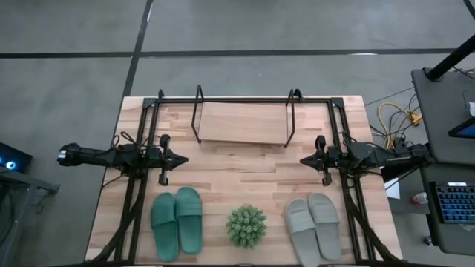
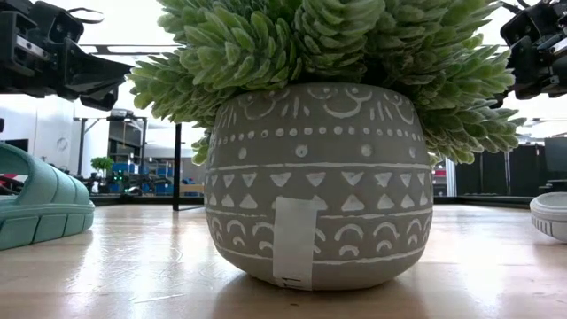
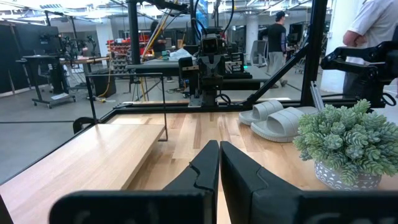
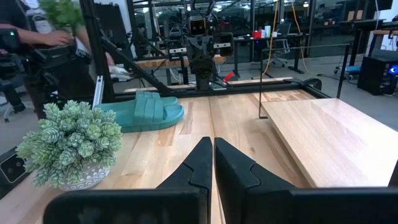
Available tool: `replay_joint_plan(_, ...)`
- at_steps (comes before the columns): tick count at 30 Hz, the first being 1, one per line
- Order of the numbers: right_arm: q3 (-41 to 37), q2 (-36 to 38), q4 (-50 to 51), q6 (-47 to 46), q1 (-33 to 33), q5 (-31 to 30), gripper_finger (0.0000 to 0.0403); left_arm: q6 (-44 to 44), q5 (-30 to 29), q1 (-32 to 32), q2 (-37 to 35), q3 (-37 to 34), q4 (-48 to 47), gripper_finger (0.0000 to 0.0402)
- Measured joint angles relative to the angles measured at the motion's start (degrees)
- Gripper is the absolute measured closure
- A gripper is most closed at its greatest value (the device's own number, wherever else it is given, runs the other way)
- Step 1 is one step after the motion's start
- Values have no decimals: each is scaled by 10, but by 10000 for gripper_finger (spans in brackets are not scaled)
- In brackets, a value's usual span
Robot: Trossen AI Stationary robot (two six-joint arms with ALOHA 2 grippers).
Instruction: Pick and place slides into the shelf
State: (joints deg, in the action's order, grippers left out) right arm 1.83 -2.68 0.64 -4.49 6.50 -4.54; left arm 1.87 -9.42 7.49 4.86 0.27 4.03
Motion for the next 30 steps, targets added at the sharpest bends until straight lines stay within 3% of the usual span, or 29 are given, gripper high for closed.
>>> replay_joint_plan(6,0,0,-1,-11,0,0,394,0,0,0,0,0,0,402)
replay_joint_plan(13,0,0,-2,-113,0,0,394,116,-18,0,0,0,0,402)
replay_joint_plan(23,0,0,-2,-265,0,0,394,119,-19,0,0,0,14,402)
replay_joint_plan(26,0,0,-2,-321,0,0,394,57,-19,0,0,0,31,402)
replay_joint_plan(30,0,0,-2,-410,0,0,394,-88,-19,0,0,0,54,402)
